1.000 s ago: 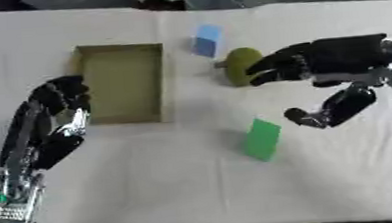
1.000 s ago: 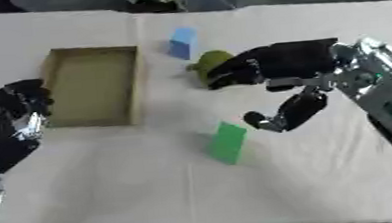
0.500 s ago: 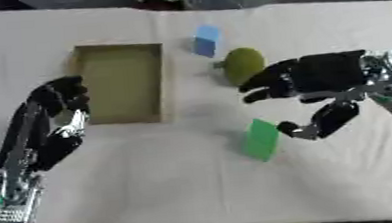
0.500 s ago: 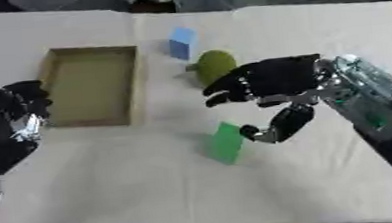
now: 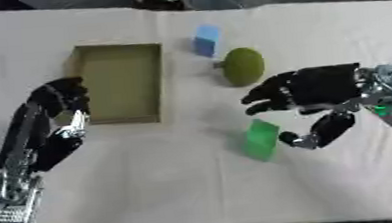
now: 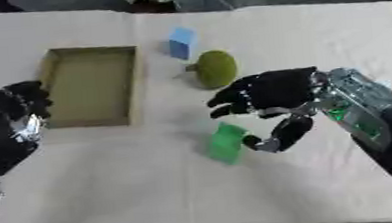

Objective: Pick up objects on the table and place them in the box.

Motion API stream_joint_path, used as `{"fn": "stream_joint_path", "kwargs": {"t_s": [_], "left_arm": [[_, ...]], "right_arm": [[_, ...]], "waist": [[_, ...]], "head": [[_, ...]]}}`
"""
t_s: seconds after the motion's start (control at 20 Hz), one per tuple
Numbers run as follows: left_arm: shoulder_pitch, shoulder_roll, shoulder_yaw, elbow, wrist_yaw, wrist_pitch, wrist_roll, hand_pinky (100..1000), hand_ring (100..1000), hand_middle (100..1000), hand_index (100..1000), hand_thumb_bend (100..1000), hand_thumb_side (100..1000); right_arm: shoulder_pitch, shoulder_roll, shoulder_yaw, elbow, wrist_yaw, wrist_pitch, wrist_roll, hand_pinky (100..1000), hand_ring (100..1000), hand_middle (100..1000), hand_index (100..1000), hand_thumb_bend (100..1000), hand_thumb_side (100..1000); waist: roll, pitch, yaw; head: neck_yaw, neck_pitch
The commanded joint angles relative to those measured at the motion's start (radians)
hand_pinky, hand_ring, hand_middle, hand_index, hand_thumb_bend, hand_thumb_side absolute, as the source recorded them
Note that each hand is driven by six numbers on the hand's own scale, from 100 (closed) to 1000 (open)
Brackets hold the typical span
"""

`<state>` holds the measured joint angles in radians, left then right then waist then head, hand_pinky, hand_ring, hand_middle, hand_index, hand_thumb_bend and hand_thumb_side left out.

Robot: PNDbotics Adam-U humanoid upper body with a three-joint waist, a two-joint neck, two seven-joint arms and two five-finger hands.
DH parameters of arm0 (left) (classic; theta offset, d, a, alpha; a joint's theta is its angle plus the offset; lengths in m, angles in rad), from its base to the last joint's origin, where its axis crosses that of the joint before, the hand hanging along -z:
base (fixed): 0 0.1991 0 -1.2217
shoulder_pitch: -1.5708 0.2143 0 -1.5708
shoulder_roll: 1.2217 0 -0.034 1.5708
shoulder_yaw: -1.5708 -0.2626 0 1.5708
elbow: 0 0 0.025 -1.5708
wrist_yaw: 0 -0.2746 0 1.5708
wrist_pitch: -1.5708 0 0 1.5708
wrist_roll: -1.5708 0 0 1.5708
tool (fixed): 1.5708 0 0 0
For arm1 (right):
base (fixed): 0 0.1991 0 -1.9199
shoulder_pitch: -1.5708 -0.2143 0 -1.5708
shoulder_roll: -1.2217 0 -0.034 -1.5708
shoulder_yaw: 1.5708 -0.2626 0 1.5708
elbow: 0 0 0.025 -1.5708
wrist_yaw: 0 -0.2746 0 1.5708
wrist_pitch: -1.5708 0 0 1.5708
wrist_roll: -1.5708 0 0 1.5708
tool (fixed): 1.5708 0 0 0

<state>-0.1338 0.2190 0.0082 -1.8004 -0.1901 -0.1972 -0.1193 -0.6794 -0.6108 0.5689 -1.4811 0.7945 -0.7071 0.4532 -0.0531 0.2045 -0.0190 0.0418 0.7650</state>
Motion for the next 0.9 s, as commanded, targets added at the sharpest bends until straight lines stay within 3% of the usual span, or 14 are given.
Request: {"fn": "stream_joint_path", "kwargs": {"t_s": [0.05, 0.9], "left_arm": [[-0.007, 0.02, 0.0, -0.013, -0.002, -0.001, -0.004, 544, 631, 613, 776, 100, 370], [-0.008, 0.02, 0.0, -0.013, -0.002, -0.001, -0.005, 545, 631, 613, 777, 100, 370]], "right_arm": [[-0.011, -0.014, -0.005, 0.004, 0.022, -0.114, 0.093, 938, 987, 1000, 1000, 100, 439], [-0.005, 0.007, 0.001, 0.055, 0.076, -0.134, 0.065, 934, 981, 994, 1000, 100, 441]], "waist": [[0.0, -0.016, -0.001], [-0.002, -0.013, 0.005]], "head": [[-0.003, 0.005], [-0.004, 0.005]]}}
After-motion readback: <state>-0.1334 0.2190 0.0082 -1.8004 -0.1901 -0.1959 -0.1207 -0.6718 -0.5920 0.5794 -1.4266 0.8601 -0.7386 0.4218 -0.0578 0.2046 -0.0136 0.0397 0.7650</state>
